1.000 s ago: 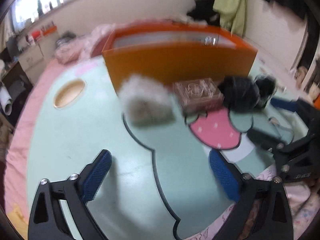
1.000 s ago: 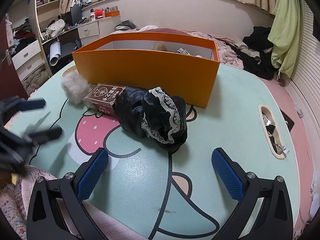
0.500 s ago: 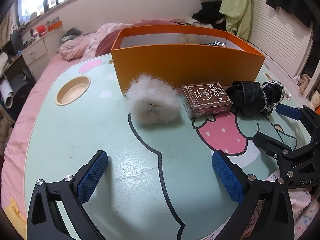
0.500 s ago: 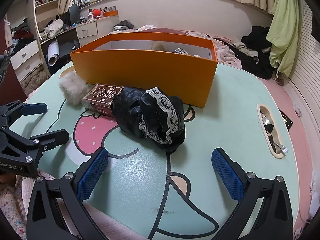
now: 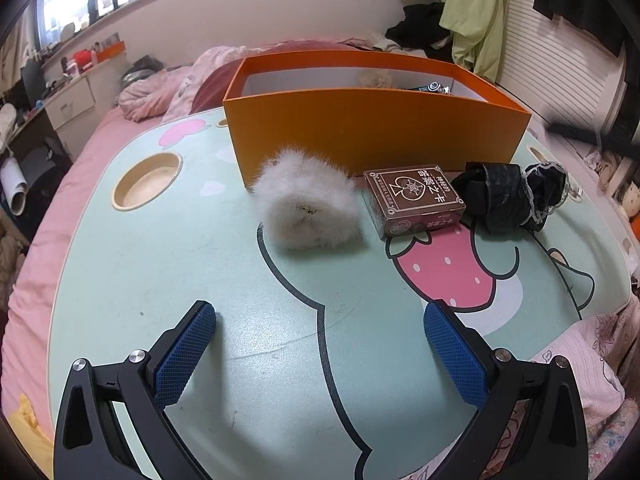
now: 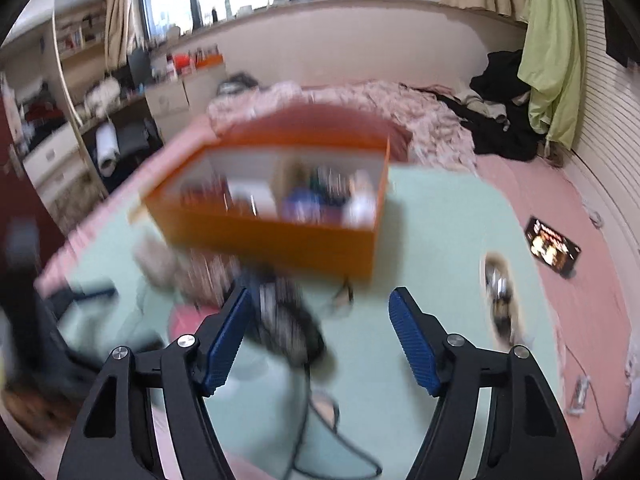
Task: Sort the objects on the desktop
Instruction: 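Reach into the orange box and grasp the brown fuzzy pom-pom with the right gripper, then carry the brown pom-pom out and release it on the mat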
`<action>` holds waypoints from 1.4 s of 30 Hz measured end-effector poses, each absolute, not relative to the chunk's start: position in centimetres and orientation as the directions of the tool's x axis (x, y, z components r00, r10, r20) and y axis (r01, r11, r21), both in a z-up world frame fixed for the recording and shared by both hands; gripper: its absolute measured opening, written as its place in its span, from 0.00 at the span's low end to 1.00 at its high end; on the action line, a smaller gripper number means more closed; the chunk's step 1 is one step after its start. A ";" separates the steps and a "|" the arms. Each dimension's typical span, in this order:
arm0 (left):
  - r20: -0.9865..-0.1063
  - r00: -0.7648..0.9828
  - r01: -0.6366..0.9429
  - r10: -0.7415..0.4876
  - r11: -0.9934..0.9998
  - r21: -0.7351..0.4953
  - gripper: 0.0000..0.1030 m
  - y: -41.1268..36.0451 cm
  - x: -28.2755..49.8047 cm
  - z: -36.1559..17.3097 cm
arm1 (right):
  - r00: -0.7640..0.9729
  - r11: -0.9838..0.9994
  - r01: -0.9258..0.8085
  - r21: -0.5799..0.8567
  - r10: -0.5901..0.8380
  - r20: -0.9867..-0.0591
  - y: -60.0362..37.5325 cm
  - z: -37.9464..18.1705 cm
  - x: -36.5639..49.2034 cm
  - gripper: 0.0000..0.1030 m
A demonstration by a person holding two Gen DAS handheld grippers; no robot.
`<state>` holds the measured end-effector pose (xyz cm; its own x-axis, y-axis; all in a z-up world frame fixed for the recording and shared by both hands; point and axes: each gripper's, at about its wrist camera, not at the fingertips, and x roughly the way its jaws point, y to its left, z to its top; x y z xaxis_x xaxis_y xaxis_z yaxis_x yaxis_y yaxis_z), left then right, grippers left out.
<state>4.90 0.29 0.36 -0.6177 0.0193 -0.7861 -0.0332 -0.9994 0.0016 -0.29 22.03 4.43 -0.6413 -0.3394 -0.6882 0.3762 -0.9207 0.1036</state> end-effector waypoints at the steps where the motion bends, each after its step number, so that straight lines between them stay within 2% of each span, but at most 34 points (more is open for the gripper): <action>1: -0.786 -0.618 -0.033 0.019 -0.999 0.001 1.00 0.3 4.9 0.4 | -0.632 -0.919 0.377 0.114 -0.345 -0.693 21.5 5.5 -1.5 0.67; 3: -0.786 -0.618 -0.033 0.019 -0.999 0.001 1.00 0.3 4.9 0.4 | -0.622 -0.919 0.380 0.105 -0.339 -0.706 19.8 7.1 -3.9 0.55; 8: -0.786 -0.618 -0.033 0.019 -0.999 0.002 1.00 0.3 4.9 0.4 | -0.530 -0.896 0.426 0.122 -0.357 -0.770 14.1 7.6 -10.5 0.54; 13: -0.785 -0.619 -0.031 0.019 -1.000 0.001 1.00 0.4 5.0 0.4 | -0.488 -0.914 0.405 0.034 -0.247 -0.837 10.4 5.1 -14.6 0.54; 19: -0.785 -0.620 -0.030 0.018 -1.000 0.001 1.00 0.4 5.1 0.5 | -0.420 -0.924 0.382 -0.006 -0.167 -0.892 8.4 1.9 -17.1 0.54; 20: -0.785 -0.619 -0.030 0.018 -1.000 0.001 1.00 0.4 5.1 0.5 | -0.402 -0.925 0.379 -0.022 -0.143 -0.904 8.0 1.2 -17.3 0.45; 21: -0.785 -0.620 -0.030 0.017 -1.000 0.001 1.00 0.5 5.1 0.5 | -0.376 -0.927 0.373 -0.033 -0.118 -0.919 7.8 0.5 -17.7 0.29; 22: -0.784 -0.620 -0.030 0.018 -1.000 0.001 1.00 0.5 5.1 0.5 | -0.350 -0.932 0.361 -0.034 -0.101 -0.931 7.9 -0.1 -17.9 0.26; 27: -0.784 -0.621 -0.029 0.017 -1.000 0.001 1.00 0.7 5.1 0.6 | -0.408 -0.931 0.364 0.032 -0.190 -0.893 9.3 2.3 -16.6 0.26; 34: -0.783 -0.622 -0.029 0.017 -1.000 0.002 1.00 0.7 5.1 0.7 | -0.533 -0.893 0.421 0.160 -0.386 -0.752 12.7 9.0 -10.5 0.26; 37: -0.782 -0.623 -0.028 0.017 -1.000 0.001 1.00 0.8 5.1 0.7 | -0.579 -0.904 0.403 0.142 -0.372 -0.725 14.6 9.7 -7.9 0.26; 42: -0.783 -0.622 -0.026 0.015 -1.000 0.002 1.00 0.7 5.2 0.7 | -0.612 -0.947 0.313 0.078 -0.264 -0.745 18.2 6.4 -4.9 0.26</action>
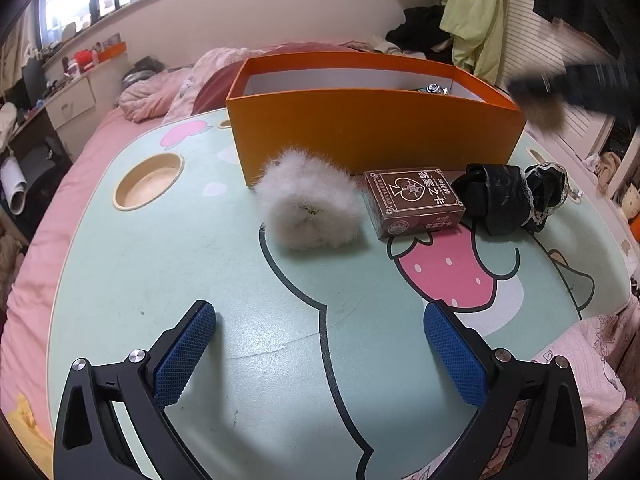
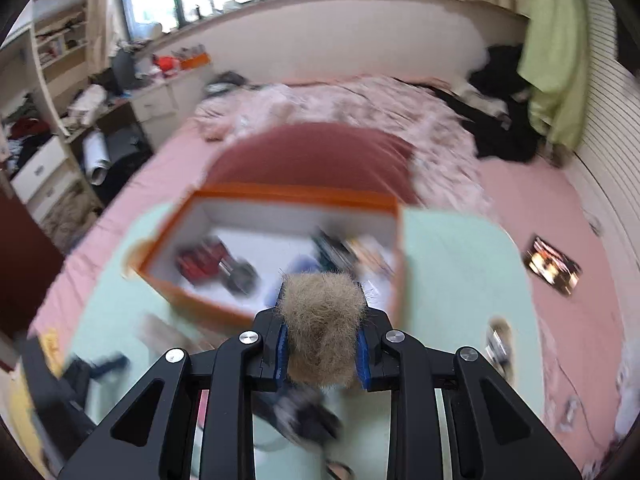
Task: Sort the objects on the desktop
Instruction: 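Carry the brown pom-pom out and release it on the mat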
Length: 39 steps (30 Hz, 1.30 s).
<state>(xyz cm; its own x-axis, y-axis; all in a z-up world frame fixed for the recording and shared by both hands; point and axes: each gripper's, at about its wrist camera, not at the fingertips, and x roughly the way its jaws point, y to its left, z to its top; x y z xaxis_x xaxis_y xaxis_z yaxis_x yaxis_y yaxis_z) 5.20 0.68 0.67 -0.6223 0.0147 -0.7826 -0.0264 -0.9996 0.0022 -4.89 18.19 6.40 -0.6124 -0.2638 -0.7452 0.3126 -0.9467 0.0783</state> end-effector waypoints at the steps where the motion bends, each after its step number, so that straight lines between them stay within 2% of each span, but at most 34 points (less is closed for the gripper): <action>1: -0.783 -0.622 -0.026 0.014 -1.000 0.003 1.00 0.7 5.2 0.7 | -0.609 -0.952 0.298 0.071 -0.247 -0.754 18.6 5.5 -4.6 0.26; 5: -0.782 -0.623 -0.026 0.015 -1.000 0.001 1.00 0.7 5.2 0.7 | -0.560 -0.956 0.288 0.064 -0.222 -0.798 18.7 1.8 -4.7 0.26; 8: -0.782 -0.623 -0.026 0.014 -1.000 0.002 1.00 0.7 5.2 0.7 | -0.509 -0.943 0.314 0.106 -0.262 -0.820 17.7 -0.2 -5.1 0.26; 13: -0.782 -0.623 -0.025 0.014 -1.000 0.002 1.00 0.7 5.2 0.7 | -0.509 -0.918 0.323 0.231 -0.374 -0.775 18.0 0.2 -5.2 0.29; 14: -0.782 -0.623 -0.025 0.014 -1.000 0.002 1.00 0.7 5.2 0.7 | -0.517 -0.915 0.317 0.250 -0.388 -0.763 18.5 0.4 -5.1 0.33; 16: -0.782 -0.623 -0.025 0.014 -1.000 0.002 1.00 0.7 5.2 0.7 | -0.538 -0.915 0.300 0.268 -0.395 -0.745 19.5 0.9 -4.5 0.51; 17: -0.782 -0.623 -0.025 0.014 -1.000 0.002 1.00 0.7 5.3 0.7 | -0.553 -0.919 0.291 0.265 -0.388 -0.738 19.9 1.0 -3.9 0.64; 18: -0.782 -0.623 -0.024 0.014 -1.000 0.002 1.00 0.7 5.3 0.7 | -0.570 -0.925 0.286 0.251 -0.374 -0.732 20.3 1.2 -3.4 0.70; 23: -0.782 -0.623 -0.024 0.014 -1.000 0.002 1.00 0.7 5.3 0.7 | -0.624 -0.945 0.309 0.107 -0.286 -0.727 20.7 0.2 0.5 0.72; 27: -0.782 -0.624 -0.024 0.014 -1.000 0.002 1.00 0.6 5.3 0.7 | -0.651 -0.950 0.313 -0.003 -0.212 -0.728 20.0 -1.6 2.5 0.79; 35: -0.781 -0.625 -0.025 0.013 -1.000 0.003 1.00 0.5 5.4 0.7 | -0.670 -0.961 0.275 -0.014 -0.181 -0.720 20.5 -2.9 2.0 0.99; 39: -0.781 -0.625 -0.025 0.014 -1.000 0.002 1.00 0.5 5.4 0.7 | -0.671 -0.962 0.274 -0.016 -0.179 -0.720 20.4 -3.0 1.9 1.00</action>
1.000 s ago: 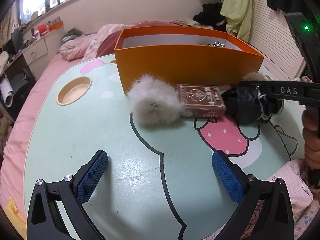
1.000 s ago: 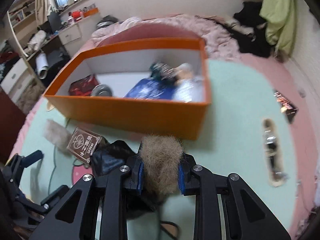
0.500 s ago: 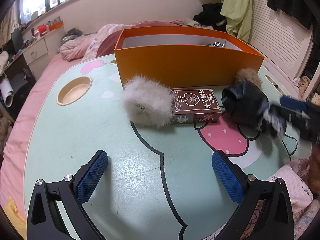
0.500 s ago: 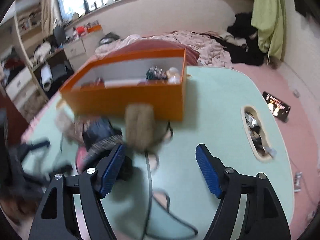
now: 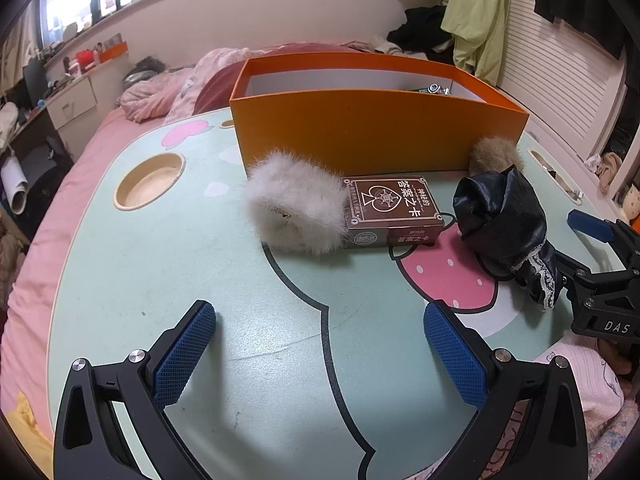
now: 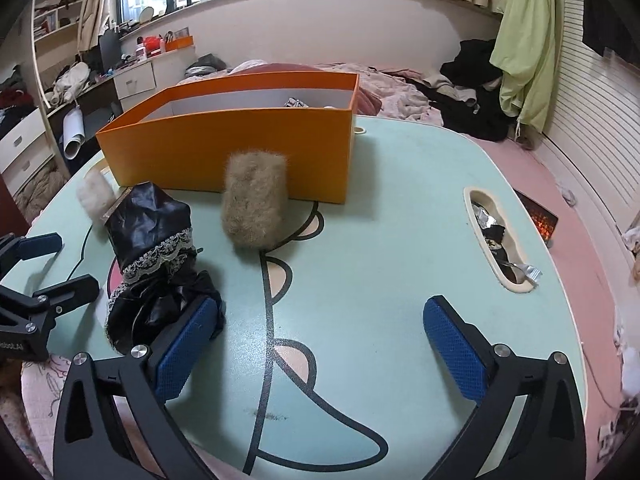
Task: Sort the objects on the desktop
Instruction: 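Carry the brown pom-pom out and release it on the mat, then reach into the orange box and grasp the green toy car with the left gripper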
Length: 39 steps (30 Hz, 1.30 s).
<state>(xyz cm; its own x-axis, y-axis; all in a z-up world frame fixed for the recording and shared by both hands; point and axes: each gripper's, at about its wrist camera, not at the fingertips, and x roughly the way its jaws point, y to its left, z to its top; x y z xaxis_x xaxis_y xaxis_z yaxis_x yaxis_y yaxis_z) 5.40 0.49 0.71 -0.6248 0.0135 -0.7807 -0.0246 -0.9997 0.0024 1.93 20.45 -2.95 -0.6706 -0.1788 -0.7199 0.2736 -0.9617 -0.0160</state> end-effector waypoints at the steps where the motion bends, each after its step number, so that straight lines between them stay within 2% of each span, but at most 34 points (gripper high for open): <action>1: -0.781 -0.625 -0.025 0.014 -1.000 0.002 1.00 0.5 5.4 0.7 | -0.671 -0.962 0.274 -0.016 -0.179 -0.720 20.4 -2.9 1.9 1.00; 9: -0.768 -0.640 0.002 0.016 -1.000 -0.022 1.00 -0.4 5.6 1.3 | -0.670 -0.962 0.274 -0.013 -0.181 -0.720 20.5 -2.9 1.9 1.00; 15: -0.687 -0.727 0.001 0.022 -0.999 -0.033 0.99 0.0 5.4 5.5 | -0.670 -0.962 0.274 -0.011 -0.182 -0.720 20.7 -2.9 1.9 1.00; 17: -0.672 -0.737 -0.055 0.076 -0.997 -0.052 0.95 1.1 3.9 7.9 | -0.669 -0.962 0.274 -0.012 -0.182 -0.720 20.6 -2.9 1.9 1.00; 19: -0.674 -0.729 -0.104 0.124 -0.992 -0.070 0.82 2.3 1.9 9.8 | -0.669 -0.962 0.274 -0.011 -0.183 -0.720 20.6 -2.9 1.9 1.00; 22: -0.730 -0.651 -0.177 0.209 -0.977 -0.121 0.81 4.7 -3.2 11.5 | -0.670 -0.962 0.274 -0.011 -0.182 -0.720 20.7 -2.9 1.9 1.00; 24: -0.781 -0.566 -0.188 0.263 -0.964 -0.188 0.80 6.3 -7.0 11.2 | -0.669 -0.962 0.274 -0.011 -0.183 -0.720 20.7 -2.9 1.9 1.00; 25: -0.805 -0.522 -0.180 0.282 -0.959 -0.219 0.76 7.1 -9.1 10.6 | -0.670 -0.962 0.274 -0.011 -0.183 -0.720 20.7 -2.9 1.9 1.00; 27: -0.842 -0.462 -0.154 0.279 -0.960 -0.234 0.69 8.2 -12.0 9.1 | -0.670 -0.962 0.274 -0.011 -0.183 -0.720 20.7 -2.9 1.9 1.00; 29: -0.876 -0.405 -0.107 0.264 -0.965 -0.241 0.69 8.9 -14.9 7.2 | -0.670 -0.962 0.275 -0.011 -0.183 -0.720 20.6 -2.9 1.9 1.00; 33: -0.899 -0.357 -0.025 0.252 -0.965 -0.260 0.58 9.1 -17.7 4.5 | -0.671 -0.961 0.276 -0.008 -0.187 -0.717 20.7 -2.8 1.9 1.00; 39: -0.889 -0.337 0.066 0.312 -0.934 -0.352 0.54 8.4 -19.6 2.6 | -0.672 -0.961 0.277 -0.006 -0.189 -0.716 20.6 -2.9 1.8 1.00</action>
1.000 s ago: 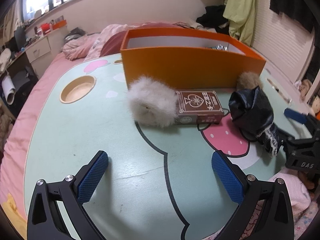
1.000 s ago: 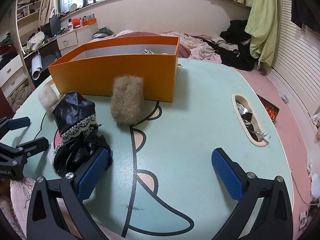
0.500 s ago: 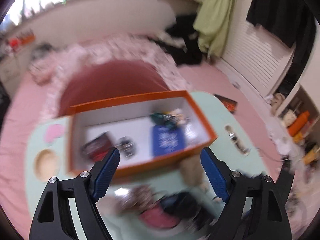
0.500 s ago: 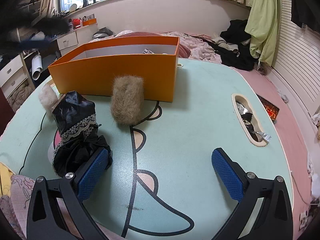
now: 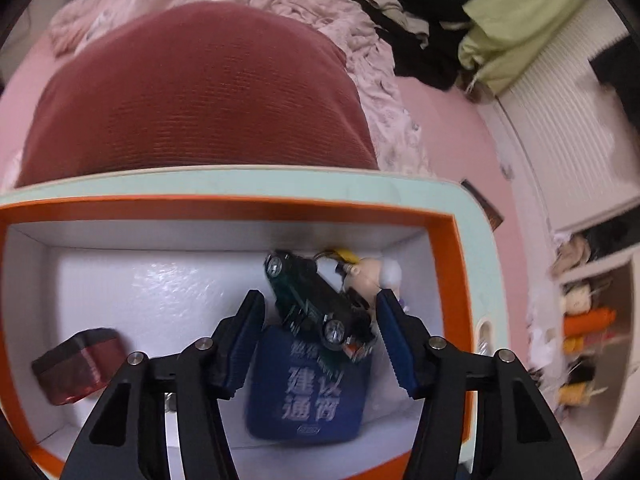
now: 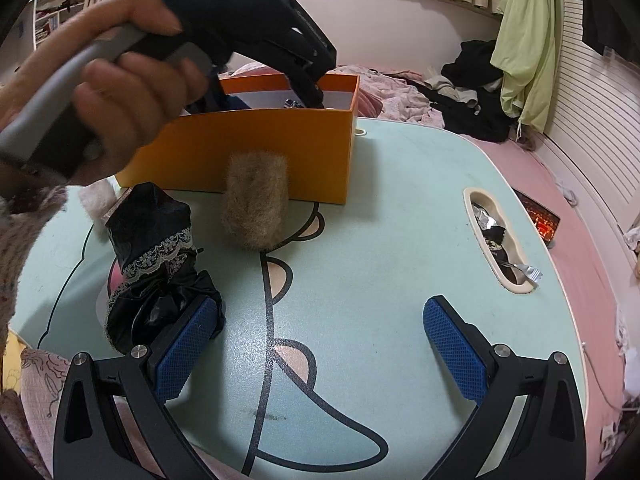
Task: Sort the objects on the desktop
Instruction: 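Reach into the orange box and grasp the green toy car with the left gripper, then carry the green toy car out and release it in front of the card box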
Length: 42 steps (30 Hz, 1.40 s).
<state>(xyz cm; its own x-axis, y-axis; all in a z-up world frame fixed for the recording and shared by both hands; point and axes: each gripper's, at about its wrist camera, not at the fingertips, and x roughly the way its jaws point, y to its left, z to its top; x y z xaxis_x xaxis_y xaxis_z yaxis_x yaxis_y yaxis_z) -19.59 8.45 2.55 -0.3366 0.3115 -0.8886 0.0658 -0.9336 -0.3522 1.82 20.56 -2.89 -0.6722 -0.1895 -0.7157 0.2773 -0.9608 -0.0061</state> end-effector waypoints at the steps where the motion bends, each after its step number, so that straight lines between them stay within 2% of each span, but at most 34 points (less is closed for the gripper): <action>1: -0.884 -0.338 0.072 0.322 -0.928 -0.365 0.53 8.4 -19.7 2.4 | -0.672 -0.961 0.277 -0.006 -0.190 -0.715 20.5 -2.9 1.8 1.00; 3: -0.873 -0.339 0.065 0.351 -0.917 -0.394 0.50 8.5 -19.8 2.0 | -0.673 -0.961 0.277 -0.006 -0.190 -0.715 20.4 -3.1 1.8 1.00; 5: -0.866 -0.333 0.061 0.373 -0.908 -0.415 0.44 8.2 -19.8 1.8 | -0.672 -0.961 0.277 -0.004 -0.191 -0.715 20.4 -3.3 1.8 1.00; 7: -0.861 -0.335 0.065 0.382 -0.902 -0.426 0.25 7.7 -19.7 1.7 | -0.673 -0.961 0.277 -0.004 -0.191 -0.715 20.4 -3.4 1.8 1.00; 8: -0.859 -0.334 0.069 0.388 -0.899 -0.433 0.24 7.4 -19.7 1.6 | -0.673 -0.961 0.277 -0.005 -0.191 -0.714 20.4 -3.5 1.8 1.00; 13: -0.841 -0.365 0.056 0.398 -0.893 -0.447 0.23 5.8 -19.0 2.2 | -0.674 -0.961 0.277 -0.006 -0.190 -0.714 20.4 -3.5 1.8 1.00; 16: -0.794 -0.411 0.020 0.448 -0.866 -0.499 0.23 4.9 -17.4 4.3 | -0.674 -0.961 0.277 -0.005 -0.190 -0.714 20.3 -3.5 1.8 1.00; 23: -0.703 -0.550 -0.121 0.452 -0.875 -0.468 0.23 3.7 -8.4 10.4 | -0.674 -0.961 0.277 -0.005 -0.190 -0.714 20.3 -3.5 1.8 1.00; 29: -0.715 -0.537 -0.158 0.448 -0.885 -0.437 0.23 2.4 -1.4 7.7 | -0.674 -0.961 0.277 -0.005 -0.190 -0.714 20.4 -3.5 1.7 1.00; 35: -0.761 -0.496 -0.190 0.418 -0.907 -0.375 0.24 3.1 0.0 3.3 | -0.673 -0.961 0.277 -0.005 -0.191 -0.714 20.4 -3.5 1.8 1.00; 36: -0.763 -0.496 -0.191 0.414 -0.909 -0.370 0.24 3.2 0.0 3.1 | -0.673 -0.961 0.277 -0.005 -0.191 -0.714 20.4 -3.5 1.8 1.00; 38: -0.760 -0.514 -0.191 0.397 -0.917 -0.350 0.32 3.2 0.2 3.0 | -0.673 -0.961 0.277 -0.005 -0.191 -0.714 20.4 -3.5 1.8 1.00; 40: -0.745 -0.551 -0.199 0.377 -0.926 -0.321 0.51 3.1 1.0 3.5 | -0.673 -0.961 0.277 -0.005 -0.191 -0.714 20.4 -3.4 1.8 1.00; 42: -0.721 -0.595 -0.206 0.355 -0.935 -0.290 0.64 2.8 2.0 4.3 | -0.673 -0.961 0.277 -0.005 -0.191 -0.714 20.4 -3.4 1.8 1.00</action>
<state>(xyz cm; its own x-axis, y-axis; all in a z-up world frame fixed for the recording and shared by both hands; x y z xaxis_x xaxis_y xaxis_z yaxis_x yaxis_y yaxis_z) 2.01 2.77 4.32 -0.5954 0.3551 -0.7207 -0.2059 -0.9345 -0.2903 1.80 20.39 -3.44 -0.6733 -0.1905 -0.7144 0.2774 -0.9607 -0.0052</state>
